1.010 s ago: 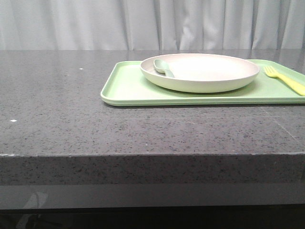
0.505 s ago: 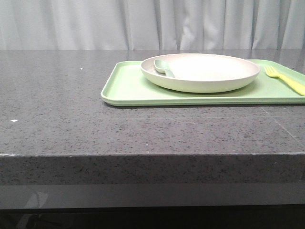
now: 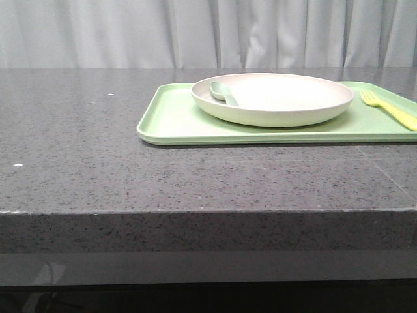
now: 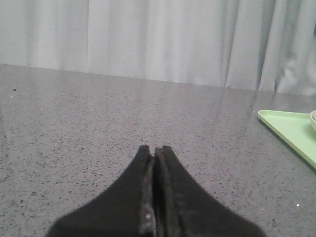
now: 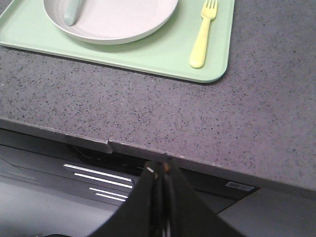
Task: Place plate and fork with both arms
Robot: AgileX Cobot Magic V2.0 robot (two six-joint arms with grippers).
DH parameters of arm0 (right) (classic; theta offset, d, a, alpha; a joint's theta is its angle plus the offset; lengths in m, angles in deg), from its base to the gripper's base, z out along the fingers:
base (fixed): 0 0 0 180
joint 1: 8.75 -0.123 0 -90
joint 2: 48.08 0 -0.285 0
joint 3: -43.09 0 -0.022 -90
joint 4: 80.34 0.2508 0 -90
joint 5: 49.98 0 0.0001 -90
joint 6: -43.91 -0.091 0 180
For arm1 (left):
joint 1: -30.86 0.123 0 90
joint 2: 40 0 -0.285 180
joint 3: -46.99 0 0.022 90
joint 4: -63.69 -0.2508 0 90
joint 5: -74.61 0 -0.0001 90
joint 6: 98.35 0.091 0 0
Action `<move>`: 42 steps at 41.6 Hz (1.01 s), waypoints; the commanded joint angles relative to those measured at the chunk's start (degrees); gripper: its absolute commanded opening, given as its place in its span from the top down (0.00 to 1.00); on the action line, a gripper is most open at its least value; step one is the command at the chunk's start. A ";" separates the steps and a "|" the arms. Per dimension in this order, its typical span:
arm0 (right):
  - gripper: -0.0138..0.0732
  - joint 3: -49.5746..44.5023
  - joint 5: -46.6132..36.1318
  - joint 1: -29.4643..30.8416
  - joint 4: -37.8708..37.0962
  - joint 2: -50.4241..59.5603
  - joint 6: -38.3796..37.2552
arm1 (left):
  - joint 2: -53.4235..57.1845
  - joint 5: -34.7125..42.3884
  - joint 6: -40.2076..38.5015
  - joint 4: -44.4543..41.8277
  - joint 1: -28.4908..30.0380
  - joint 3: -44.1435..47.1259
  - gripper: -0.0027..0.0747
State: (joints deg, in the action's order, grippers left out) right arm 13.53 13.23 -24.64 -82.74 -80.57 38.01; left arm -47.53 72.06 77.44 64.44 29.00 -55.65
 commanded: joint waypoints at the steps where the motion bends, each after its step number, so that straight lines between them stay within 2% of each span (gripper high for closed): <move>1: 0.92 1.14 -3.37 0.04 -0.79 -0.36 -0.08 | 1.29 4.57 -0.07 0.74 0.17 0.53 0.99; 34: 0.92 0.32 -4.11 0.04 -1.24 0.30 0.18 | 1.29 4.57 -0.07 0.74 0.17 0.53 0.99; 37: 0.92 -2.92 -8.98 1.54 -2.53 2.29 0.36 | 1.29 4.57 -0.07 0.74 0.17 0.53 0.99; 42: 0.92 -14.15 -27.05 5.64 -2.42 8.40 0.36 | 1.29 4.57 -0.07 0.74 0.17 0.53 0.99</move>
State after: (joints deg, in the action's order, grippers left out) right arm 4.43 0.63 -21.37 -84.02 -75.19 38.01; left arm -47.53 72.06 77.44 64.67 29.00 -55.65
